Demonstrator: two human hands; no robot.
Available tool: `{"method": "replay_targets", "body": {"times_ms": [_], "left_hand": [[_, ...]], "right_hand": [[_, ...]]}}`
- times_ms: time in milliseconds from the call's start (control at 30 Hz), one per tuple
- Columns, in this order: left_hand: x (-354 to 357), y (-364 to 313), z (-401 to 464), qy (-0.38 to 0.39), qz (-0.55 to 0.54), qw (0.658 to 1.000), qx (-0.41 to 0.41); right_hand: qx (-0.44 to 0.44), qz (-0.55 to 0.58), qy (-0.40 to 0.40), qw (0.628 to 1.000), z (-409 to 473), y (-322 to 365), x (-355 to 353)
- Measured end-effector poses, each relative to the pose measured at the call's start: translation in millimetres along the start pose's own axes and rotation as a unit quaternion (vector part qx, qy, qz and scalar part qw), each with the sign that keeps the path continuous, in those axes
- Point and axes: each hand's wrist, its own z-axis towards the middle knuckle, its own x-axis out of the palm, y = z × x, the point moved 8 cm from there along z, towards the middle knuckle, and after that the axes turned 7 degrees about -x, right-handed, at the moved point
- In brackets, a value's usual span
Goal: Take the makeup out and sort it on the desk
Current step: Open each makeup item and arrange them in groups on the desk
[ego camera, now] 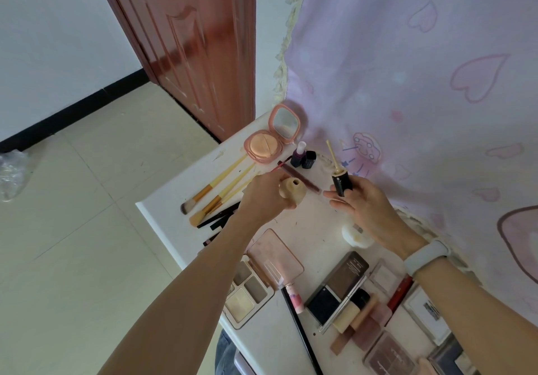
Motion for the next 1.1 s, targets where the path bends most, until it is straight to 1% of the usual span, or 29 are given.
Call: {"method": "replay_targets", "body": {"times_ms": [167, 367, 433, 567, 733, 967, 1100], "left_hand": [[-9, 7, -2, -0.027, 0.025, 0.999, -0.023], [-12, 12, -10, -0.026, 0.094, 0.995, -0.02], [-12, 13, -13, -0.038, 0.105, 0.994, -0.014], [-13, 14, -16, -0.066, 0.114, 0.991, -0.012], [-16, 15, -16, -0.097, 0.116, 0.988, -0.021], [-14, 20, -14, -0.079, 0.153, 0.985, -0.01], [-12, 20, -15, -0.083, 0.138, 0.987, -0.018]], "right_hand": [[-0.039, -0.082, 0.013, 0.996, 7, 1, 17], [-0.057, -0.064, -0.013, 0.996, 14, -11, 34], [-0.069, -0.083, -0.005, 0.994, 16, -13, 37], [-0.098, -0.182, 0.02, 0.978, 12, -16, 38], [-0.136, -0.298, 0.012, 0.945, 11, -15, 41], [-0.135, -0.341, 0.011, 0.93, 9, -21, 49], [-0.15, -0.346, 0.0, 0.926, 9, -22, 50]]}}
